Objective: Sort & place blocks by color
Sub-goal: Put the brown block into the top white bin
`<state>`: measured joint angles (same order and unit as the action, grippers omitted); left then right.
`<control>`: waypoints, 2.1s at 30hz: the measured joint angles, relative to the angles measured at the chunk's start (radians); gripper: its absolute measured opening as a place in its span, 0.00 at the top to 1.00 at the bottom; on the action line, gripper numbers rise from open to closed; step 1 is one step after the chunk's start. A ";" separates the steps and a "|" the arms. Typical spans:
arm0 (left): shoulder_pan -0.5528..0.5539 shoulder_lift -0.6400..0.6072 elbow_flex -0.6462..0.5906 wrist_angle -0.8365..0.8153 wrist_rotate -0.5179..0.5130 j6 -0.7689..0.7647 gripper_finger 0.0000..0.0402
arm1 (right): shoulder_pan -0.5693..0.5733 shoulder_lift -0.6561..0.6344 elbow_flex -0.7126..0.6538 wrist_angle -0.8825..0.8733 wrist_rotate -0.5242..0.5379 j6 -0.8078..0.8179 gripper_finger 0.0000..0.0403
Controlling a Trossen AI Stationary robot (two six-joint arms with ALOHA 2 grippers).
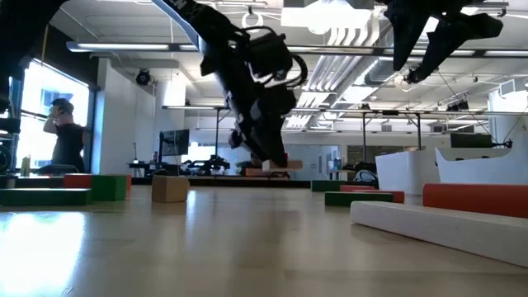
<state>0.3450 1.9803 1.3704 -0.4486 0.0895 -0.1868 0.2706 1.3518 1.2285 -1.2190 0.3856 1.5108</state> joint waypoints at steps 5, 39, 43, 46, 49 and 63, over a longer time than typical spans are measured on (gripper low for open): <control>0.004 -0.065 0.001 0.003 -0.006 0.018 0.75 | -0.085 -0.012 0.000 0.053 -0.025 -0.155 0.53; 0.384 -0.254 0.004 0.276 -0.022 -0.023 0.75 | -0.971 -0.069 0.000 0.740 -0.599 -1.306 0.53; 0.435 -0.254 0.004 0.343 -0.009 0.030 0.75 | -0.991 -0.069 0.000 0.833 -0.599 -1.308 0.53; 0.472 -0.254 0.004 0.404 0.010 0.056 0.75 | -1.002 -0.069 0.000 0.894 -0.599 -1.306 0.53; 0.512 -0.254 0.004 0.457 0.029 0.079 0.75 | -1.017 -0.069 0.000 0.947 -0.593 -1.305 0.53; 0.659 -0.311 0.004 0.527 0.105 0.015 0.75 | -1.037 -0.070 0.000 1.126 -0.506 -1.457 0.53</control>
<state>1.0044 1.6696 1.3743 0.0788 0.1945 -0.1722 -0.7660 1.2817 1.2289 -0.0926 -0.1201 0.0542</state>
